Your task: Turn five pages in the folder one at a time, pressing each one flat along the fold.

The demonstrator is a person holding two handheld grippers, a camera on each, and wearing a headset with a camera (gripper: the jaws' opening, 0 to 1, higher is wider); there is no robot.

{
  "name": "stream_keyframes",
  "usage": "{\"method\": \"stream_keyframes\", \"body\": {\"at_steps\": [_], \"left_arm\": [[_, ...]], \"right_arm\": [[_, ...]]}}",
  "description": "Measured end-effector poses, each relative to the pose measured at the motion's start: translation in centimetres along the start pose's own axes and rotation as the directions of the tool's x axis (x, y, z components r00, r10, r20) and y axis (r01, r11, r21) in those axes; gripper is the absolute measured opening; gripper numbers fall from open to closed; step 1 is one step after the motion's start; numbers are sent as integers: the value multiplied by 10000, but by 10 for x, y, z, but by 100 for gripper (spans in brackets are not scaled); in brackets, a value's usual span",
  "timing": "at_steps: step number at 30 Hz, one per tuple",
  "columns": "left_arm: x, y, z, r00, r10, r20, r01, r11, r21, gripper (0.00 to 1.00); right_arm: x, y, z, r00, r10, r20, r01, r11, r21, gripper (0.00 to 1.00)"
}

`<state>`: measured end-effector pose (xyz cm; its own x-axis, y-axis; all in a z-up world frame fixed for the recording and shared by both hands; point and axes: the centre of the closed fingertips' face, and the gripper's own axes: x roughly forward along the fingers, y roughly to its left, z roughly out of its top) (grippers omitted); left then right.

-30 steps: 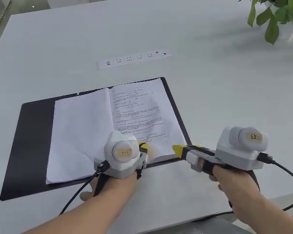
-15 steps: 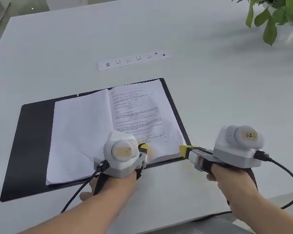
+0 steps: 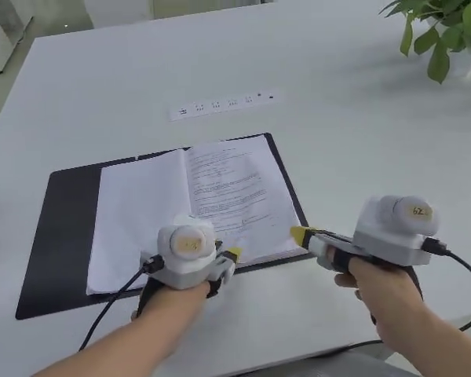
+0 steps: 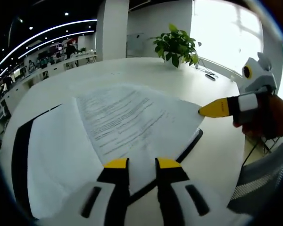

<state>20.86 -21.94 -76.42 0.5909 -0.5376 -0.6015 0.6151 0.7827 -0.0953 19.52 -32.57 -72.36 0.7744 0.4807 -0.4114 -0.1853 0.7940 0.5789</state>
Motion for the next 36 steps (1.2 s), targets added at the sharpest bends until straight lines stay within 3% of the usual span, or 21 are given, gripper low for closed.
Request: {"method": "stream_keyframes", "body": {"at_steps": [12, 18, 24, 31, 36], "left_arm": [[-59, 17, 23, 9922, 138, 1242, -112, 9997, -220, 24], [-88, 27, 28, 9855, 212, 1685, -164, 9994, -302, 25], [-112, 41, 26, 9792, 453, 1976, -372, 9983, -446, 26], [-136, 61, 21, 9715, 761, 2245, -620, 9957, -695, 26], [-153, 76, 18, 9641, 1030, 2446, -832, 9924, -903, 26]], "right_arm": [[-2, 59, 20, 9932, 980, 634, -960, 9948, -348, 0], [2, 97, 27, 9838, 1588, 834, -1545, 9864, -552, 0], [8, 135, 37, 9681, 2232, 1135, -2215, 9748, -282, 0], [27, 172, 28, 9589, 2716, 819, -2680, 9620, -519, 0], [44, 193, 14, 9573, 2863, 392, -2826, 9559, -796, 0]]}}
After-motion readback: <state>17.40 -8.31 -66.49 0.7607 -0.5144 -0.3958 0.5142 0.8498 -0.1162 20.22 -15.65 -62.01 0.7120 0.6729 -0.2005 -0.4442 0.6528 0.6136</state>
